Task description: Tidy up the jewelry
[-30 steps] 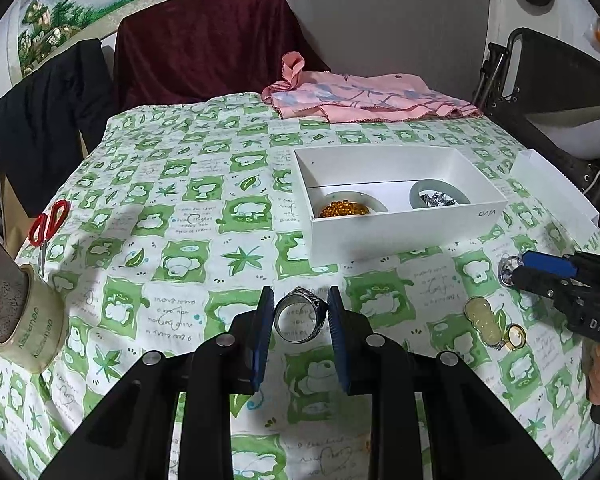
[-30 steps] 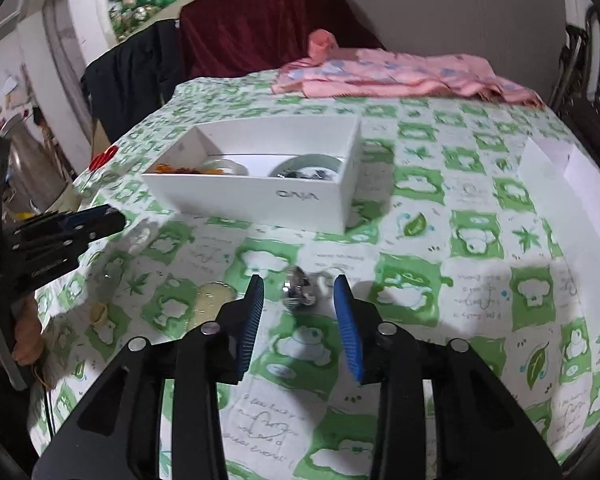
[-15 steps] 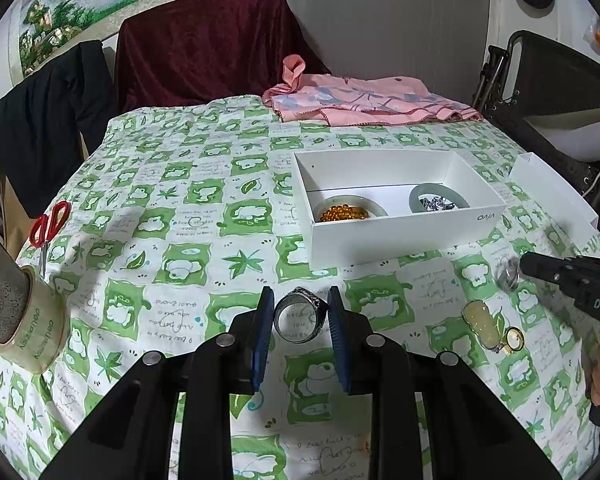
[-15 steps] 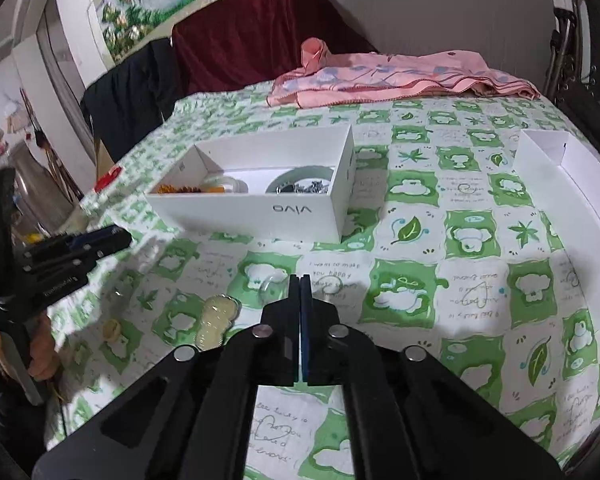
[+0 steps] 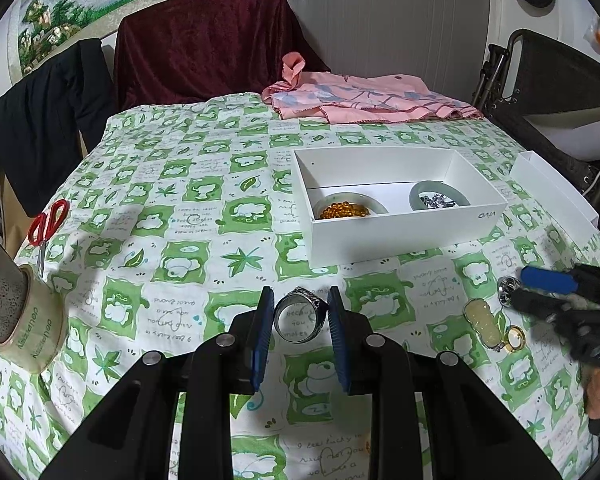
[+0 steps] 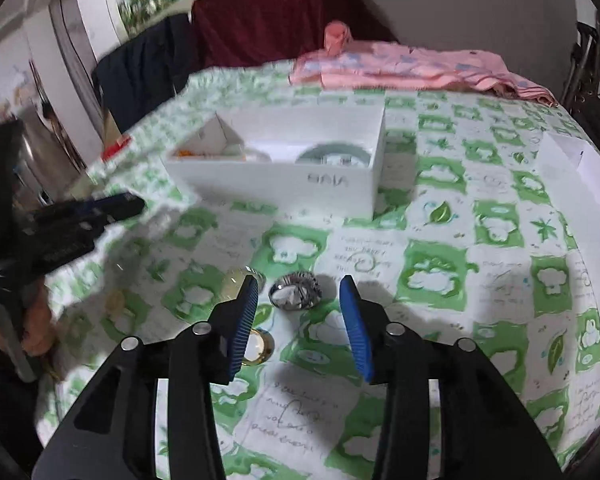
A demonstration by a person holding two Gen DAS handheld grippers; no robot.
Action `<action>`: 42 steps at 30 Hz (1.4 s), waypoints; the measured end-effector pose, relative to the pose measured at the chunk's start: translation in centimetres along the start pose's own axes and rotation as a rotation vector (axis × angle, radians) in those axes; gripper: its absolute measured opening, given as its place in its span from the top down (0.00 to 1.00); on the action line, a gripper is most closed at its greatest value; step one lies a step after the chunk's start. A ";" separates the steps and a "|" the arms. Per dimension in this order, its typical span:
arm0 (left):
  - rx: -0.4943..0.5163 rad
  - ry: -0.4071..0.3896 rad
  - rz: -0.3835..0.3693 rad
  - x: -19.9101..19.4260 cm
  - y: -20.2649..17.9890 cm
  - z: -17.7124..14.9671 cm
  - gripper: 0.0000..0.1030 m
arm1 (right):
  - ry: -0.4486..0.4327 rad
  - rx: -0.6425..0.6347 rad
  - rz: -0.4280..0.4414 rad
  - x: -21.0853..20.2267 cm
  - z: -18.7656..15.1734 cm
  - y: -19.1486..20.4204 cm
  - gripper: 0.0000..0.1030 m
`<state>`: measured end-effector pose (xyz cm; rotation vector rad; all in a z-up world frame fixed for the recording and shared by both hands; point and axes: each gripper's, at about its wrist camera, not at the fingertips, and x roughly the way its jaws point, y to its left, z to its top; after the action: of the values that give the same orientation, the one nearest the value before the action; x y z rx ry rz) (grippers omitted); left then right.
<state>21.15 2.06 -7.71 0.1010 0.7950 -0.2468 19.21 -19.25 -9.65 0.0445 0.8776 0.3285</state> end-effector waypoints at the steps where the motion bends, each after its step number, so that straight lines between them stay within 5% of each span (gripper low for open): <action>1: 0.002 -0.001 0.000 0.0 0.0 0.0 0.74 | 0.002 -0.004 -0.008 0.1 0.0 0.1 0.67; 2: 0.004 0.000 0.000 0.0 -0.1 0.0 0.74 | -0.003 -0.001 -0.002 0.1 0.1 0.1 0.73; 15: 0.002 -0.006 -0.003 -0.2 -0.1 0.1 0.74 | -0.073 0.037 0.009 -1.5 0.2 -0.9 0.73; 25: -0.007 -0.062 -0.054 -1.0 -0.7 4.8 0.74 | -0.163 0.109 0.054 -4.0 3.9 -2.6 0.73; 34: -0.001 -0.049 -0.084 2.6 -2.6 8.8 0.74 | -0.117 0.130 0.067 0.0 8.9 -3.5 0.73; 42: -0.038 0.002 -0.085 6.0 -1.8 9.0 0.72 | -0.109 0.163 0.062 2.3 9.7 -4.5 0.71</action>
<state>30.98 -2.42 -5.73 0.0312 0.8065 -0.3120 29.10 -21.91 -5.95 0.2388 0.7942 0.3094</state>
